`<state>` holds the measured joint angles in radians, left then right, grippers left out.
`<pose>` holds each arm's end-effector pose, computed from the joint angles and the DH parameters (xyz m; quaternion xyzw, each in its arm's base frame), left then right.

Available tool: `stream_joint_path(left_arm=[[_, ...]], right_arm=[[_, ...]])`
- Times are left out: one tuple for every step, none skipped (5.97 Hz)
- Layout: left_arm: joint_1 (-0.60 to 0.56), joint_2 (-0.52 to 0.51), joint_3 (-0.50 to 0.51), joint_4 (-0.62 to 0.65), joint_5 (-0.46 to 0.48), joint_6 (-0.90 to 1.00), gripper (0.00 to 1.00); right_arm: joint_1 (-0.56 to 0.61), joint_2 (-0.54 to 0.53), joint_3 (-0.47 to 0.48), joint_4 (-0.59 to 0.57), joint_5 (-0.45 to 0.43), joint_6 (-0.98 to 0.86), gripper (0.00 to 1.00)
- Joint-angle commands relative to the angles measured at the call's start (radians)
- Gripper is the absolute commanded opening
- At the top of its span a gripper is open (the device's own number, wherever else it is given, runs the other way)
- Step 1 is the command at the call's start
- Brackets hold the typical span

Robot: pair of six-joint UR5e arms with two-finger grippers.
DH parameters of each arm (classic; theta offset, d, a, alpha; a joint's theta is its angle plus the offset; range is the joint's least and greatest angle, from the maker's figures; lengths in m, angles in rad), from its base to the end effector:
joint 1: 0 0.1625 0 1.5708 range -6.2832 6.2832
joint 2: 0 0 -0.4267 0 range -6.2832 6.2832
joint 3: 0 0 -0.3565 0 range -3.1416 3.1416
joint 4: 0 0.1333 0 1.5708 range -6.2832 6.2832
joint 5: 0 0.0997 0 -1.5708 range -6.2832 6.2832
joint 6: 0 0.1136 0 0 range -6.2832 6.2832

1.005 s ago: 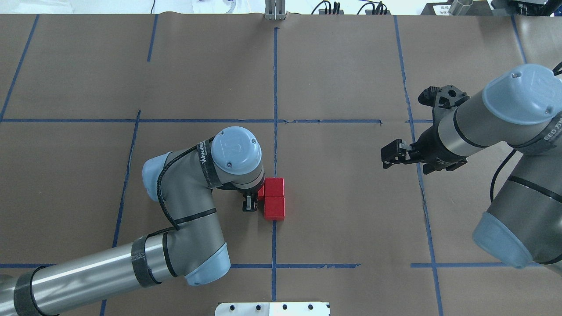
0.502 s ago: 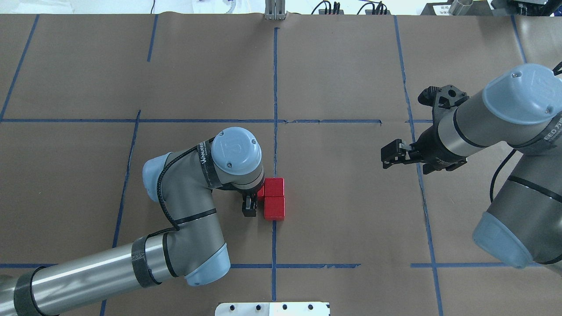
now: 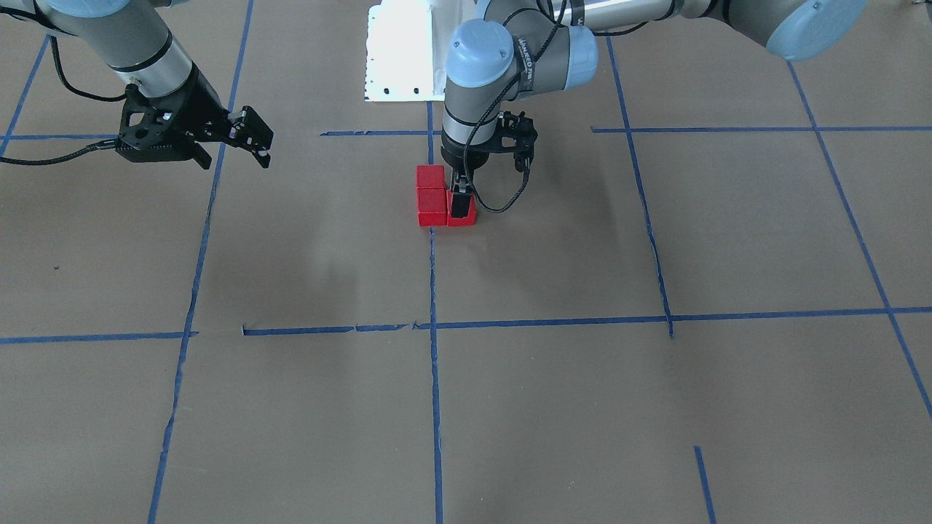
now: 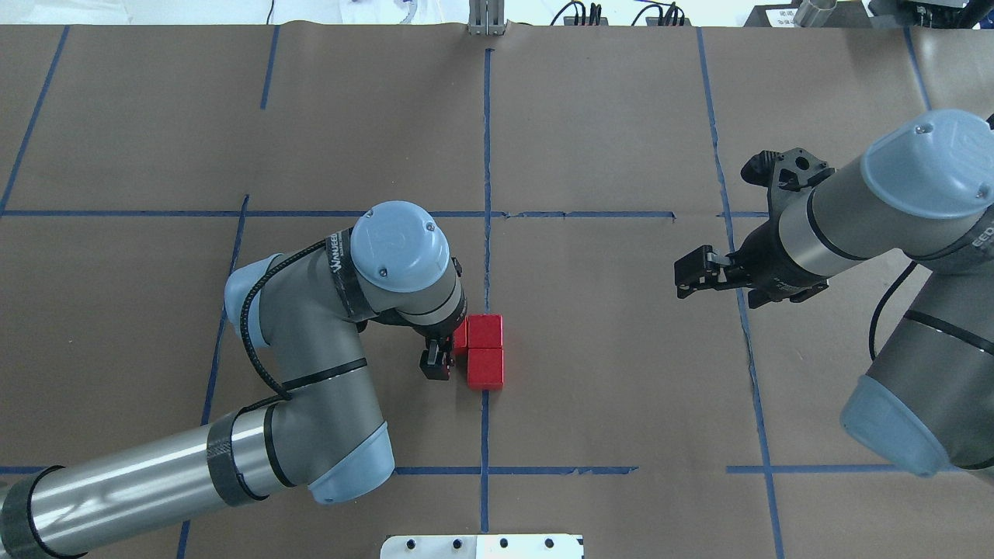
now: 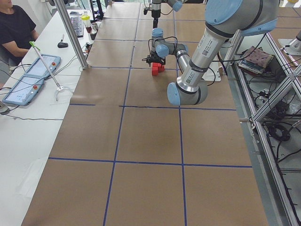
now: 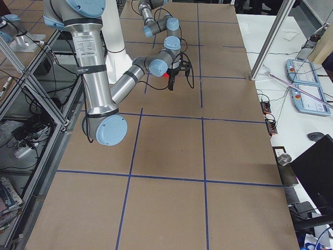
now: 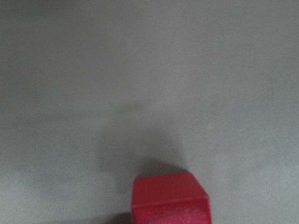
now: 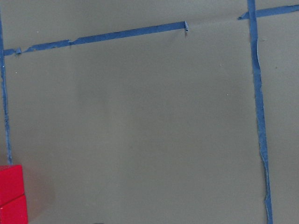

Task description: Form red blocks into L shape at center

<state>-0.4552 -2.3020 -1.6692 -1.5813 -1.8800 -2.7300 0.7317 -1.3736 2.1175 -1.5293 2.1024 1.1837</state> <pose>0.5608 -0.3845 0.2151 -0.2709 0.3298 -0.6083 0.6692 -0.3108 -0.3808 0.3383 -0.0097 -0.4417 0.0538 0.8955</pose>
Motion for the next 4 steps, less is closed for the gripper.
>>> stream_joint_path(left_arm=[[-0.054, 0.021, -0.145, 0.142, -0.042, 0.155, 1.0], [-0.088, 0.086, -0.229, 0.147, -0.072, 0.247, 1.0], [-0.12, 0.172, -0.322, 0.147, -0.074, 0.415, 1.0], [-0.157, 0.214, -0.351, 0.147, -0.076, 0.578, 1.0]], right_arm=[[0.058, -0.028, 0.006, 0.0, 0.023, -0.012, 1.0], [0.131, -0.05, 0.003, 0.0, 0.095, -0.018, 1.0], [0.193, -0.073, -0.001, -0.003, 0.129, -0.019, 1.0], [0.236, -0.097, -0.002, -0.009, 0.131, -0.062, 1.0]])
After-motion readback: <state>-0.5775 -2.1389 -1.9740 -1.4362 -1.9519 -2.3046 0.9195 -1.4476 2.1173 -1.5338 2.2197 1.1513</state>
